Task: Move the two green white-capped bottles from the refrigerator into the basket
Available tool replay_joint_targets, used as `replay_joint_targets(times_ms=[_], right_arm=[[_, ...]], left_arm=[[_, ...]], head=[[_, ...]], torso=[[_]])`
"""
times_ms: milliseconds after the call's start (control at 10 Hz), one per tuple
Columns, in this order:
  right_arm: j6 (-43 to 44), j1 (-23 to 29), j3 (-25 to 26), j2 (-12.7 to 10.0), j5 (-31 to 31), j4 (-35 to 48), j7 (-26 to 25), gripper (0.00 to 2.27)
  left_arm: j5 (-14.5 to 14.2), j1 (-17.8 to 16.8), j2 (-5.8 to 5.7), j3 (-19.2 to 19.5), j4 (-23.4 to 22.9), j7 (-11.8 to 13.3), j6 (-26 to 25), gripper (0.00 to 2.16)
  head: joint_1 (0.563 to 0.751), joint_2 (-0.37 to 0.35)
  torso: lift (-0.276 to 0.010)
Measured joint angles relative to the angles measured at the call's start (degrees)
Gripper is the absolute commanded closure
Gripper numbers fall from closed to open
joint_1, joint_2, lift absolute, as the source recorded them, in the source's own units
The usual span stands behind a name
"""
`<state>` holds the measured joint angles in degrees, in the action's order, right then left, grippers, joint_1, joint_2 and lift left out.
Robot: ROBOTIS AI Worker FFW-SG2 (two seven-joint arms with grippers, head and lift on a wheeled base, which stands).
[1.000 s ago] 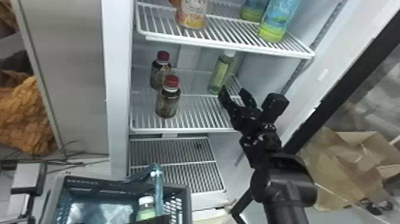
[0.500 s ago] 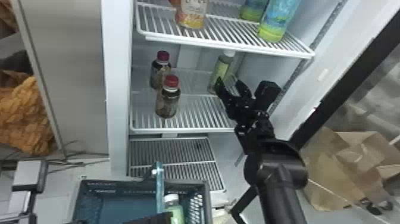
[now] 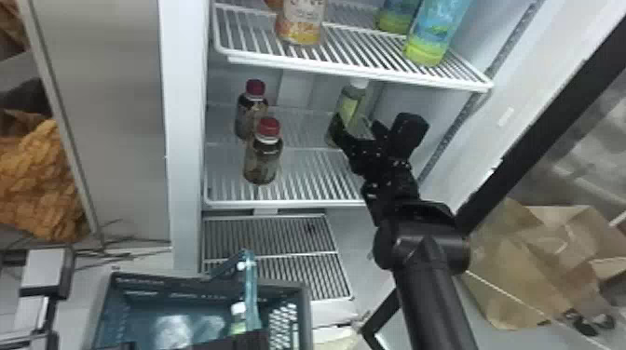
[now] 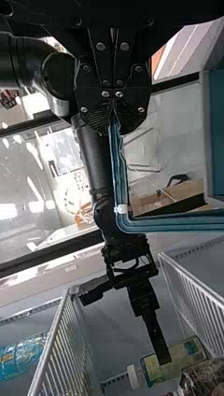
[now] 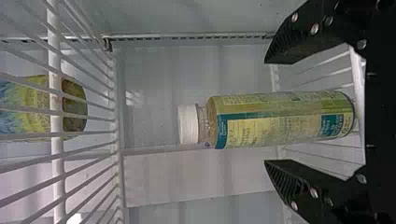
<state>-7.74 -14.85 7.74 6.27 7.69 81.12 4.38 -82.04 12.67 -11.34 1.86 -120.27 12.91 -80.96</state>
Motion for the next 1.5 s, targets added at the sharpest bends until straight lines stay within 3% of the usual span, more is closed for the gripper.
replay_joint_targets(times_ms=[1000, 1300, 1500], right_arm=[[3.6, -9.3, -1.8, 1.1, 3.2, -13.9, -1.8, 0.11], [5.6, -12.3, -3.2, 1.9, 3.3, -19.0, -1.9, 0.10], [6.0, -13.8, -4.0, 2.1, 3.3, -21.6, -1.9, 0.22]], left_arm=[[0.0, -1.0, 0.12, -0.7, 0.5, -0.2, 0.3, 1.14], [0.0, -1.6, 0.23, -1.2, 1.0, -0.2, 0.4, 1.14], [0.0, -1.9, 0.26, -1.5, 1.3, -0.2, 0.4, 1.14]], head=[[0.695, -0.350], [0.687, -0.350], [0.687, -0.350]], torso=[[-0.263], [-0.263], [-0.263]])
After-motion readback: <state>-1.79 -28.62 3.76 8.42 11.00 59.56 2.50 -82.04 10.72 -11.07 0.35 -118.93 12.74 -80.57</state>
